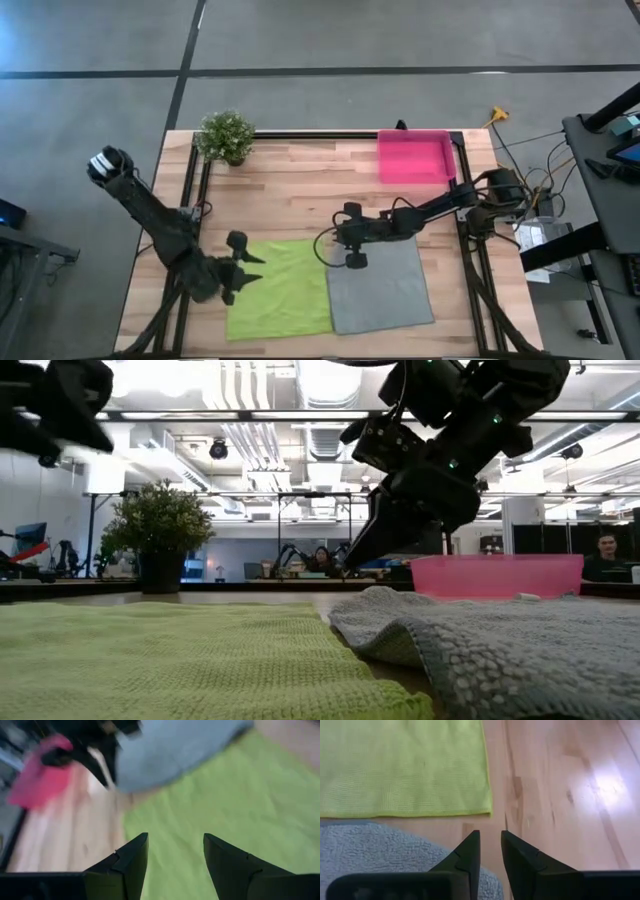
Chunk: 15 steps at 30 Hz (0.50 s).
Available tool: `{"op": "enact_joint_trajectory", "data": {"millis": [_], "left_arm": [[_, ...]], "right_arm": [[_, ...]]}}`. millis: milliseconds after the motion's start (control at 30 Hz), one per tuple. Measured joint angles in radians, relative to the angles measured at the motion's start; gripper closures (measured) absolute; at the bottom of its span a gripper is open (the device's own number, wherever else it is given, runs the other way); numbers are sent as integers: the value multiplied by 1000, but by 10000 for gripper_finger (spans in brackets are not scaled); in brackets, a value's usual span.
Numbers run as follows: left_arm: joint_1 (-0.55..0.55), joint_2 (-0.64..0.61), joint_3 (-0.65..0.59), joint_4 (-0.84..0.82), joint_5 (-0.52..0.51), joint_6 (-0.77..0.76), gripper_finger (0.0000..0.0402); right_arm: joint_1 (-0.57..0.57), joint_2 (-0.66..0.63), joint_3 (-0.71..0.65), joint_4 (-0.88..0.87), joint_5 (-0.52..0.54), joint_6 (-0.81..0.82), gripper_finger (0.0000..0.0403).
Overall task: Roll microfiber towels into tight, uniform cylinder then place into a basket
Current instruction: Fold the green microfiber cloth
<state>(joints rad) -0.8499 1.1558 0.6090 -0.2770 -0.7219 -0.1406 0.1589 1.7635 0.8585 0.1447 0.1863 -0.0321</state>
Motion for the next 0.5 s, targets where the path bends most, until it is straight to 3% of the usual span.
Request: {"op": "enact_joint_trajectory", "data": {"millis": [233, 500], "left_arm": [[-1, 294, 296, -354, 175, -280, 226], [-22, 470, 602, -504, 465, -507, 226]], "right_arm": [[-9, -20, -11, 20, 28, -34, 335], [-11, -20, -12, 38, 27, -91, 335]]}}
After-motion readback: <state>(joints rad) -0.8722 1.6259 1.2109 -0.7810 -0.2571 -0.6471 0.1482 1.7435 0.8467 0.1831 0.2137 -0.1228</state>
